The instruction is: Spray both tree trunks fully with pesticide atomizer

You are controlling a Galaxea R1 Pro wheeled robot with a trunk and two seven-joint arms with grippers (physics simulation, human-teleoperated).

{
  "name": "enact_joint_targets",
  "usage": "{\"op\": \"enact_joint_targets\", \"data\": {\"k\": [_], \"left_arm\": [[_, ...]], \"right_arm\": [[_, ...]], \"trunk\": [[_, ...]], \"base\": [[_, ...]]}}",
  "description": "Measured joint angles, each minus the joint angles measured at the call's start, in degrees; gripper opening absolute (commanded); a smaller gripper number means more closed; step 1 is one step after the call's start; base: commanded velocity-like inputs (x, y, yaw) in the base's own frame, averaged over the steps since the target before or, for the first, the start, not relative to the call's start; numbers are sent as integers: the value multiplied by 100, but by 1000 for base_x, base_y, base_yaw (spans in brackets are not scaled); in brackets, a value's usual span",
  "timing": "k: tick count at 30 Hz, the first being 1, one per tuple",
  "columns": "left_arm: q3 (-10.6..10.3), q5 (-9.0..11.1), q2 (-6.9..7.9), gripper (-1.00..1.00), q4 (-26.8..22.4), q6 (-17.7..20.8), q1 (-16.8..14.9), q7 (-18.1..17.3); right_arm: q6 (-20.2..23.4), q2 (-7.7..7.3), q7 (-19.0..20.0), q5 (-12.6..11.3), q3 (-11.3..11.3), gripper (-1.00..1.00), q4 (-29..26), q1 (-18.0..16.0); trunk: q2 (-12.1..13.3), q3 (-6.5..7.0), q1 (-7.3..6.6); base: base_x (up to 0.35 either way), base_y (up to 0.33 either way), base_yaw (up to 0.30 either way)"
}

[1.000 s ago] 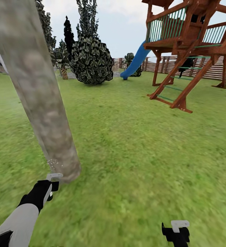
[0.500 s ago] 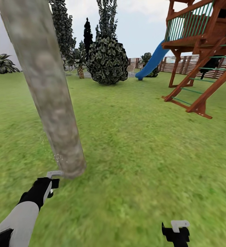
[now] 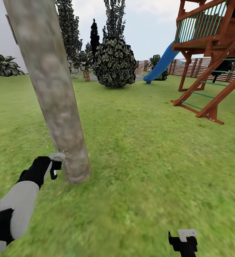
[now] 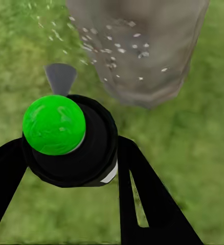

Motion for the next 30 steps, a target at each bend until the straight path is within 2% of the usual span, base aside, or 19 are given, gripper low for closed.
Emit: {"op": "enact_joint_targets", "data": {"k": [1,3,4,5,7,9,11,13,14,15,18,21,25,30], "left_arm": [[-6,45,56,-100,5,31,-10,-10],[-47,97,56,-100,9,51,-10,-138],[-194,115,43,-100,6,60,-14,-306],[-582,149,33,-100,0,90,-29,-569],[-749,79,52,-100,-10,147,-129,-664],[-781,80,81,-100,-12,163,-208,-681],[-776,39,211,-100,-146,162,-245,-685],[-766,91,264,-100,-252,174,-248,-688],[-764,105,260,-100,-276,216,-252,-690],[-777,132,209,-100,-365,470,-344,-692],[-790,103,201,-100,-491,605,-466,-694],[-799,102,231,-100,-540,633,-479,-712],[-812,80,214,-100,-544,633,-475,-953],[-803,57,246,-100,-544,632,-489,-967]], "right_arm": [[0,0,0,0,1,100,-1,0],[0,1,-1,-1,2,100,1,0],[0,1,-4,-1,2,100,0,0],[0,1,-6,-2,-2,100,-2,0],[0,1,-7,-1,0,100,-3,0],[0,1,-8,-1,0,100,-3,0],[0,1,-7,0,-3,100,-5,0],[0,1,-8,-1,-4,100,-2,0],[0,1,-8,-1,-2,100,0,0],[0,-1,-8,-1,-4,100,0,0],[0,-6,-8,-6,-4,100,1,0],[0,-6,-8,-3,-4,100,2,0],[-1,-5,-11,-1,-4,100,2,0],[-2,0,-11,0,-3,100,2,0]], "trunk": [[0,0,0],[0,0,0],[0,0,0],[0,0,0],[0,0,0],[0,0,0],[0,0,0],[0,0,0],[0,0,0],[0,0,0],[0,0,0],[0,0,0],[0,0,0],[0,0,-1]], "base": [[0,0,14],[0,0,131],[0,0,251],[0,0,267],[0,0,273],[0,0,205],[0,0,43],[0,0,11],[0,0,2],[0,0,0],[0,0,0],[0,-63,0],[9,-248,0],[72,-272,0]]}}
